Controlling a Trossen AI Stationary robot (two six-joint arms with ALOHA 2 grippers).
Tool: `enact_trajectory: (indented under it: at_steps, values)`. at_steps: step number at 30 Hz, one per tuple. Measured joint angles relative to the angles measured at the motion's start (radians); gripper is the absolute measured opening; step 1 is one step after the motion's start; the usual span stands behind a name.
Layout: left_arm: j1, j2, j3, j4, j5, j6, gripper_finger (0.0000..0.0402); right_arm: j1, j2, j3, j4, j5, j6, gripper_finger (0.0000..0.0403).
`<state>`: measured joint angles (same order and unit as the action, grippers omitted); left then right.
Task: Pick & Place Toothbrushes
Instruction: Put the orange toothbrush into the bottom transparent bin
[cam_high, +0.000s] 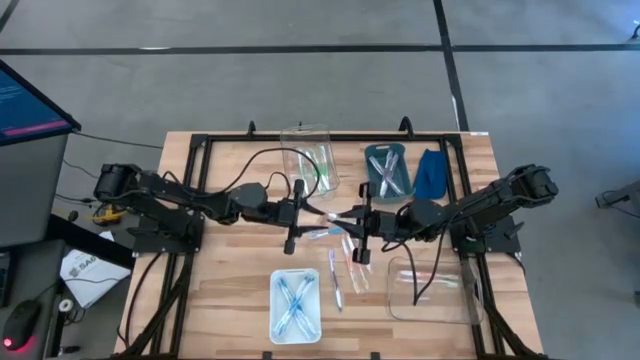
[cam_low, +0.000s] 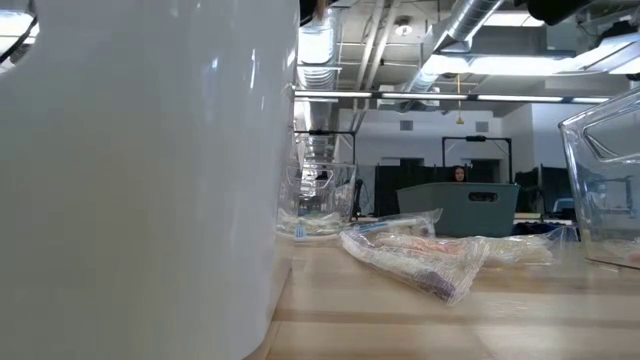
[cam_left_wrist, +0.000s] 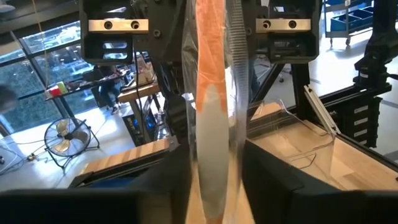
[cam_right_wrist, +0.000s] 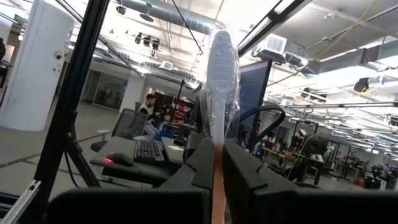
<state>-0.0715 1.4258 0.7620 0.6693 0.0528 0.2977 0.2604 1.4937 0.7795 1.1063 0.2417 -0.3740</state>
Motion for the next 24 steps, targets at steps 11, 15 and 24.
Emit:
enact_trajectory:
  at_steps: [11, 15, 24]
  values:
    - [0.000, 0.000, 0.000, -0.010, -0.001, -0.002, 0.0043, 0.000, 0.000, 0.000, -0.022, 0.000, -0.002, 0.0053]
    - [0.000, -0.017, 0.000, -0.057, -0.033, 0.002, 0.0043, 0.000, -0.004, -0.001, -0.030, 0.025, 0.000, 0.0079]
    - [0.026, -0.153, 0.000, -0.237, -0.091, 0.003, 0.0043, -0.020, -0.009, 0.023, -0.138, 0.107, 0.122, 0.0166]
